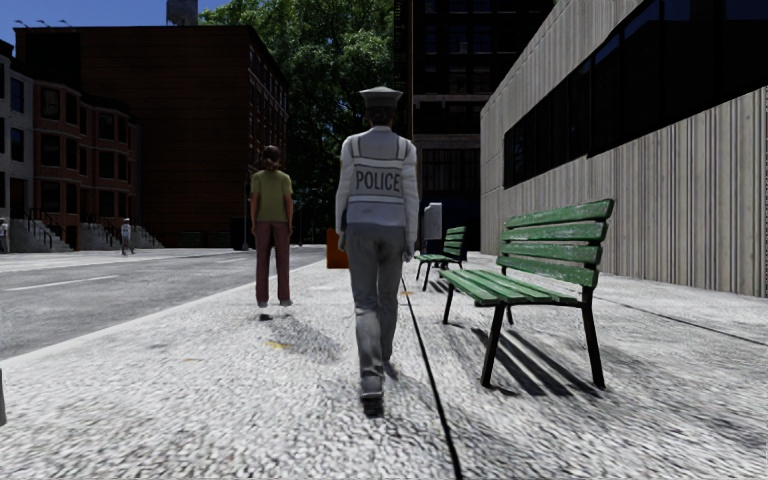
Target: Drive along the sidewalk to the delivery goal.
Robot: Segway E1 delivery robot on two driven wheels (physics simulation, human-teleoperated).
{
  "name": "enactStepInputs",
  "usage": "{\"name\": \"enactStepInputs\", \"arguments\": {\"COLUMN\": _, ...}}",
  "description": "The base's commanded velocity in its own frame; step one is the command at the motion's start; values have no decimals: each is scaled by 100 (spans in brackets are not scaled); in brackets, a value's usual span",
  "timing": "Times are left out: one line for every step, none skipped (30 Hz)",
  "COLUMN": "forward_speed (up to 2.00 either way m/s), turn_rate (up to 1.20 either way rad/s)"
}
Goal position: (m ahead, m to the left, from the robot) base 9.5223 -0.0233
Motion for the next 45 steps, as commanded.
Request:
{"name": "enactStepInputs", "arguments": {"forward_speed": 125, "turn_rate": 0}}
{"name": "enactStepInputs", "arguments": {"forward_speed": 125, "turn_rate": 0}}
{"name": "enactStepInputs", "arguments": {"forward_speed": 125, "turn_rate": 0}}
{"name": "enactStepInputs", "arguments": {"forward_speed": 125, "turn_rate": 0}}
{"name": "enactStepInputs", "arguments": {"forward_speed": 125, "turn_rate": 0}}
{"name": "enactStepInputs", "arguments": {"forward_speed": 125, "turn_rate": 0}}
{"name": "enactStepInputs", "arguments": {"forward_speed": 125, "turn_rate": 0}}
{"name": "enactStepInputs", "arguments": {"forward_speed": 125, "turn_rate": 0}}
{"name": "enactStepInputs", "arguments": {"forward_speed": 125, "turn_rate": 0}}
{"name": "enactStepInputs", "arguments": {"forward_speed": 125, "turn_rate": 0}}
{"name": "enactStepInputs", "arguments": {"forward_speed": 125, "turn_rate": 0}}
{"name": "enactStepInputs", "arguments": {"forward_speed": 125, "turn_rate": 0}}
{"name": "enactStepInputs", "arguments": {"forward_speed": 125, "turn_rate": 0}}
{"name": "enactStepInputs", "arguments": {"forward_speed": 124, "turn_rate": 0}}
{"name": "enactStepInputs", "arguments": {"forward_speed": 124, "turn_rate": 0}}
{"name": "enactStepInputs", "arguments": {"forward_speed": 124, "turn_rate": 0}}
{"name": "enactStepInputs", "arguments": {"forward_speed": 124, "turn_rate": 0}}
{"name": "enactStepInputs", "arguments": {"forward_speed": 124, "turn_rate": 0}}
{"name": "enactStepInputs", "arguments": {"forward_speed": 124, "turn_rate": 0}}
{"name": "enactStepInputs", "arguments": {"forward_speed": 124, "turn_rate": 0}}
{"name": "enactStepInputs", "arguments": {"forward_speed": 124, "turn_rate": 0}}
{"name": "enactStepInputs", "arguments": {"forward_speed": 124, "turn_rate": 0}}
{"name": "enactStepInputs", "arguments": {"forward_speed": 124, "turn_rate": 0}}
{"name": "enactStepInputs", "arguments": {"forward_speed": 124, "turn_rate": 0}}
{"name": "enactStepInputs", "arguments": {"forward_speed": 124, "turn_rate": 0}}
{"name": "enactStepInputs", "arguments": {"forward_speed": 124, "turn_rate": 0}}
{"name": "enactStepInputs", "arguments": {"forward_speed": 124, "turn_rate": 0}}
{"name": "enactStepInputs", "arguments": {"forward_speed": 124, "turn_rate": 0}}
{"name": "enactStepInputs", "arguments": {"forward_speed": 124, "turn_rate": 0}}
{"name": "enactStepInputs", "arguments": {"forward_speed": 122, "turn_rate": 0}}
{"name": "enactStepInputs", "arguments": {"forward_speed": 119, "turn_rate": 0}}
{"name": "enactStepInputs", "arguments": {"forward_speed": 119, "turn_rate": 0}}
{"name": "enactStepInputs", "arguments": {"forward_speed": 110, "turn_rate": 0}}
{"name": "enactStepInputs", "arguments": {"forward_speed": 104, "turn_rate": 0}}
{"name": "enactStepInputs", "arguments": {"forward_speed": 102, "turn_rate": 0}}
{"name": "enactStepInputs", "arguments": {"forward_speed": 101, "turn_rate": 0}}
{"name": "enactStepInputs", "arguments": {"forward_speed": 100, "turn_rate": 0}}
{"name": "enactStepInputs", "arguments": {"forward_speed": 100, "turn_rate": 0}}
{"name": "enactStepInputs", "arguments": {"forward_speed": 100, "turn_rate": 0}}
{"name": "enactStepInputs", "arguments": {"forward_speed": 100, "turn_rate": 0}}
{"name": "enactStepInputs", "arguments": {"forward_speed": 100, "turn_rate": 0}}
{"name": "enactStepInputs", "arguments": {"forward_speed": 100, "turn_rate": 0}}
{"name": "enactStepInputs", "arguments": {"forward_speed": 100, "turn_rate": 0}}
{"name": "enactStepInputs", "arguments": {"forward_speed": 100, "turn_rate": 0}}
{"name": "enactStepInputs", "arguments": {"forward_speed": 100, "turn_rate": 3}}
